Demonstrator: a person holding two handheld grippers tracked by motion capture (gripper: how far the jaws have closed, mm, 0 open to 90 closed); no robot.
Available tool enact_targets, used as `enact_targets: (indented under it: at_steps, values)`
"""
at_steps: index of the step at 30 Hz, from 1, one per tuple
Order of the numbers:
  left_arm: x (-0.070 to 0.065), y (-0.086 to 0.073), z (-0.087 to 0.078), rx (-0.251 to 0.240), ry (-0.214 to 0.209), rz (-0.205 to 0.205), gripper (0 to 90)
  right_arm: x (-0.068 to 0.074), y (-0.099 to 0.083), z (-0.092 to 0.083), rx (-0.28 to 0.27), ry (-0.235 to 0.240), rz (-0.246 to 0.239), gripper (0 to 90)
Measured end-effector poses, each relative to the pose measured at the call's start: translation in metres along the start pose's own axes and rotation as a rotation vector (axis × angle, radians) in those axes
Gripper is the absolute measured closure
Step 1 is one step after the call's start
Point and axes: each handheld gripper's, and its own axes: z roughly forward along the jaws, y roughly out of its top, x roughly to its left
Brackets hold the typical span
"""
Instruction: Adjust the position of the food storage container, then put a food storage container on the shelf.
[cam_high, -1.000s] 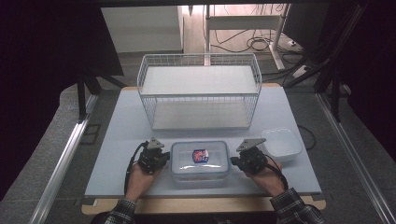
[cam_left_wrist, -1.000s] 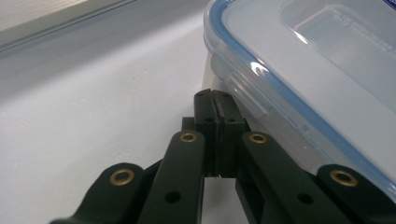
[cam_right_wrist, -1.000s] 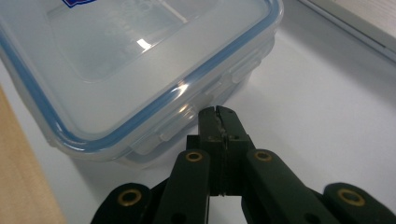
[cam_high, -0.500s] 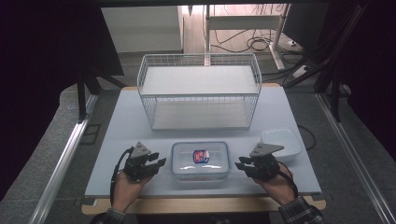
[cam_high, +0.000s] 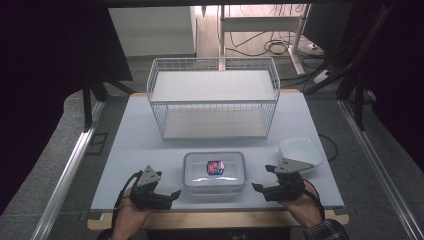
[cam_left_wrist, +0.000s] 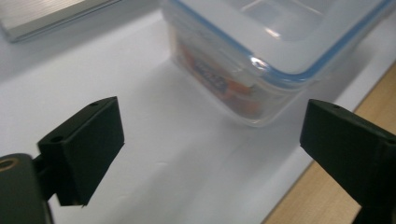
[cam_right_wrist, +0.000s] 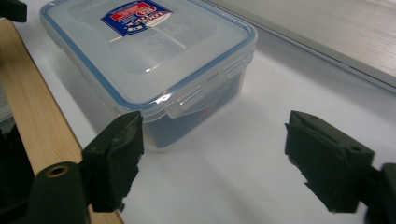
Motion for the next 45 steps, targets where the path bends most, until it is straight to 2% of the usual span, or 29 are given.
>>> enact_targets:
  at_steps: [2, 5, 7, 10, 12, 15, 17, 21, 27, 28, 29, 33, 34, 36, 37, 40, 42, 45]
  values:
    - [0.001, -0.001, 0.000, -0.021, 0.012, 0.014, 4.1, -0.001, 0.000, 0.002, -0.014, 0.005, 0.016, 13.2]
    - [0.004, -0.002, -0.001, -0.048, 0.012, 0.020, 4.4, -0.001, 0.000, 0.003, -0.014, 0.011, 0.021, 10.3]
    - [0.007, -0.002, 0.000, -0.059, 0.003, -0.001, 4.0, -0.001, 0.001, 0.004, -0.017, 0.019, 0.028, 8.8]
    - [0.012, -0.004, 0.003, -0.050, -0.025, -0.053, 4.3, -0.001, 0.002, 0.006, -0.019, 0.024, 0.040, 7.7]
    - [0.012, -0.003, 0.003, -0.050, -0.024, -0.051, 4.4, -0.001, 0.004, 0.006, -0.026, 0.007, 0.040, 5.9]
    - [0.007, 0.000, 0.001, -0.043, -0.005, -0.023, 4.4, 0.001, 0.007, 0.007, -0.020, 0.006, 0.044, 3.1]
    - [0.007, 0.000, 0.001, -0.037, -0.006, -0.023, 4.4, 0.001, 0.008, 0.008, -0.020, 0.003, 0.043, 2.9]
    - [0.006, 0.001, 0.002, -0.013, -0.015, -0.029, 4.2, 0.003, 0.011, 0.012, -0.014, -0.010, 0.071, 1.6]
    - [0.006, 0.006, 0.000, -0.008, 0.004, -0.021, 0.7, 0.003, 0.018, 0.011, 0.007, -0.011, 0.088, 2.5]
    - [0.006, 0.007, -0.001, -0.017, 0.001, -0.028, 1.5, 0.003, 0.020, 0.012, 0.014, -0.003, 0.088, 2.7]
    - [0.008, 0.010, -0.002, -0.021, -0.024, -0.038, 2.3, 0.003, 0.022, 0.012, 0.023, 0.005, 0.086, 3.3]
    - [0.007, 0.014, 0.000, -0.006, -0.019, -0.025, 3.3, 0.004, 0.026, 0.015, 0.056, 0.015, 0.082, 5.0]
    - [0.008, 0.017, 0.002, -0.010, -0.023, -0.031, 3.2, 0.004, 0.028, 0.019, 0.079, 0.032, 0.090, 6.5]
    - [0.009, 0.019, 0.005, -0.009, -0.037, -0.039, 3.4, 0.002, 0.029, 0.021, 0.090, 0.043, 0.096, 8.2]
    - [0.011, 0.022, 0.008, -0.001, -0.053, -0.041, 3.6, 0.002, 0.030, 0.022, 0.091, 0.047, 0.098, 8.8]
    - [0.014, 0.027, 0.013, 0.004, -0.058, -0.045, 4.8, -0.001, 0.033, 0.027, 0.092, 0.057, 0.097, 9.4]
    - [0.019, 0.032, 0.021, 0.006, -0.079, -0.074, 5.0, -0.002, 0.036, 0.032, 0.098, 0.065, 0.100, 9.4]
    - [0.022, 0.035, 0.027, 0.021, -0.092, -0.078, 4.1, -0.005, 0.038, 0.038, 0.104, 0.087, 0.104, 9.0]
